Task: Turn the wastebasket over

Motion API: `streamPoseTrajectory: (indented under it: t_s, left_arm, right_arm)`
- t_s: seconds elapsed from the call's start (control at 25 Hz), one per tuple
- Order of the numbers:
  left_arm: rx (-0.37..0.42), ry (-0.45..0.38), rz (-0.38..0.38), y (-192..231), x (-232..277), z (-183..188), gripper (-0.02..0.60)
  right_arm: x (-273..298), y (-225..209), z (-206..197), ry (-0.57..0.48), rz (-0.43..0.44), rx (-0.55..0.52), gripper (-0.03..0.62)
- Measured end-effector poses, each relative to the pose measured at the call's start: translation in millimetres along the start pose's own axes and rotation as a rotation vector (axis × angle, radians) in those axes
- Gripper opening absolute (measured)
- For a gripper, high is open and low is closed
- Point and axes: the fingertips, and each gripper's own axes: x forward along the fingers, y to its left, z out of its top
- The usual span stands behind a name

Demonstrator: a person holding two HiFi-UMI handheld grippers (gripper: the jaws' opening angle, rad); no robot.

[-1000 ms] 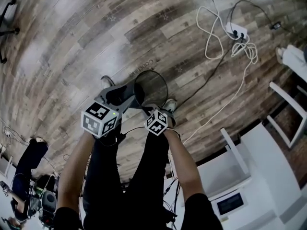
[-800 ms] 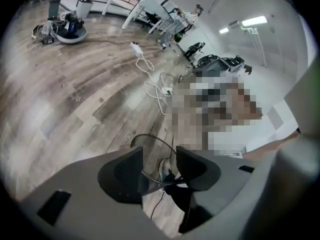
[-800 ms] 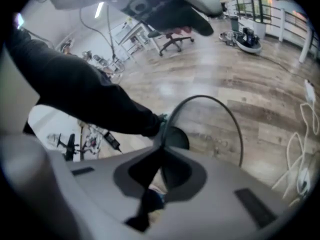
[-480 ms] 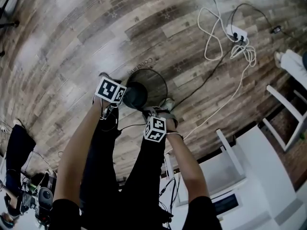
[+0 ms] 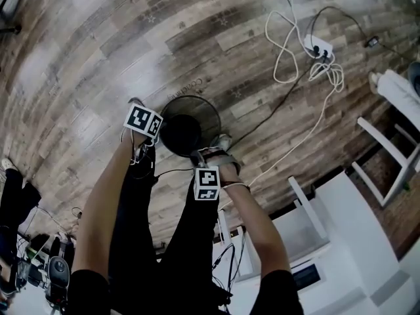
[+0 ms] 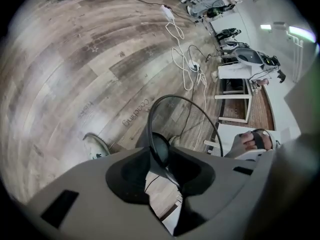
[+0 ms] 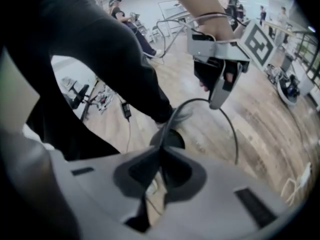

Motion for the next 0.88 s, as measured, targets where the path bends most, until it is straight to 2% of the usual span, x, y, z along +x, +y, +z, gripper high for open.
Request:
streamPoseTrajectory:
  t_s: [0.08, 0.32, 0.48, 0.68, 0.88]
  left_arm:
    - [-0.026, 0.004, 0.006, 7, 0, -5, 0.104]
    - [-0.074, 0.018, -0.034, 10, 7, -22, 0.129]
    - [-0.16, 0.006, -0.059, 10, 12, -27, 0.11]
    - [-0.313, -0.127, -0.125, 6, 5, -18, 0.078]
    - [-0.326, -0.221, -0.138, 4, -3, -11, 0.074]
  right_arm:
    - [-4, -1, -2, 0.017, -0.001, -0.044, 0.046]
    - [-13, 3, -7, 0.073, 0.002, -0.196, 0.046]
    - [-15, 2, -9, 0.094, -0.009, -0.253, 0.046]
    - [-12, 0, -18, 0.108, -0.043, -0.271, 0.046]
    - [-6, -6, -25, 0.121, -0.09, -0.299, 0.046]
